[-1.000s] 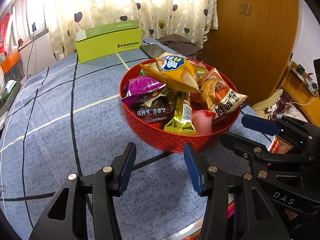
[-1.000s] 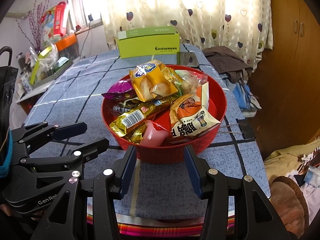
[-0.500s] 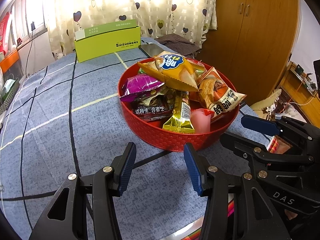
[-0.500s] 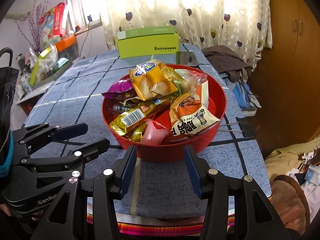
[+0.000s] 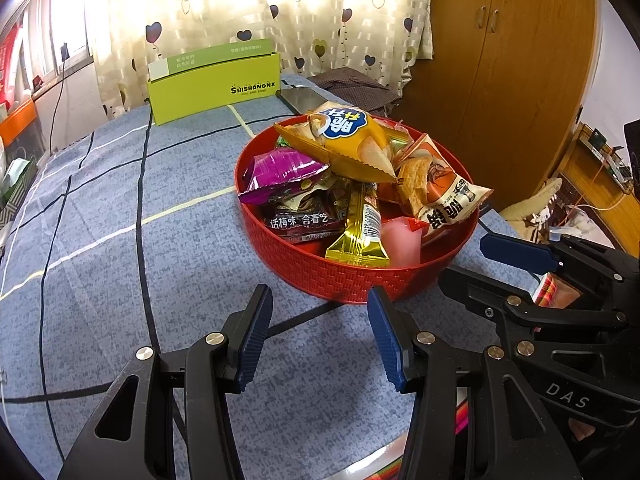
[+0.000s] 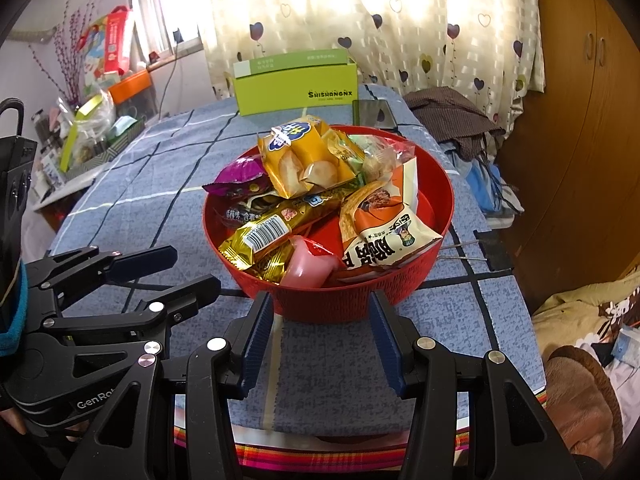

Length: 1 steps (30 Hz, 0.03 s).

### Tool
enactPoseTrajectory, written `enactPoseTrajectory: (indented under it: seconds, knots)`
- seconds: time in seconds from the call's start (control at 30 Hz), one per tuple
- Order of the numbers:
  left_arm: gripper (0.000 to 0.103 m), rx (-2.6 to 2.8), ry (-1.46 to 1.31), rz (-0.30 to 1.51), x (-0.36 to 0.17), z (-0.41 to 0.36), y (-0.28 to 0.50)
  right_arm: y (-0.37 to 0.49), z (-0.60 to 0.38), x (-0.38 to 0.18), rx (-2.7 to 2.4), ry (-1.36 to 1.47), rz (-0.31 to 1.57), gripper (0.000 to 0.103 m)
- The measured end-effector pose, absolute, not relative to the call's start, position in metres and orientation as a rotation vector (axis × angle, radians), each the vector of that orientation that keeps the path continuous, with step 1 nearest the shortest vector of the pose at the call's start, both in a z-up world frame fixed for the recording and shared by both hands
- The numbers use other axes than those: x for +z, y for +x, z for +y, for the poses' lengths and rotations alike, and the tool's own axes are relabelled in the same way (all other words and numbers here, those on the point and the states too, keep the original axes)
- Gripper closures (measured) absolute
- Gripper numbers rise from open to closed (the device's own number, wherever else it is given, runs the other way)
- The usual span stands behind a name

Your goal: Organize snacks

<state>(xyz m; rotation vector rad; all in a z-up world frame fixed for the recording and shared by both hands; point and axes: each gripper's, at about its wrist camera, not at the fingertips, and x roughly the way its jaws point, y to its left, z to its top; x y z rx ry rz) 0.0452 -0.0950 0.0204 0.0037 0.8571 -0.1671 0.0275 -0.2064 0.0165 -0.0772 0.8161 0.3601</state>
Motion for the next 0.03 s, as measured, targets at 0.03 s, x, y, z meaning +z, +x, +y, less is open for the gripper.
enactPoseTrajectory:
  seconds: [0.03]
  knots:
    - [0.053,-0.167,0.004,0.857,0.0204,-0.0951,0.0453,0.0268,-0.2063,0.0161,0.359,-0.077,0.817,0.055]
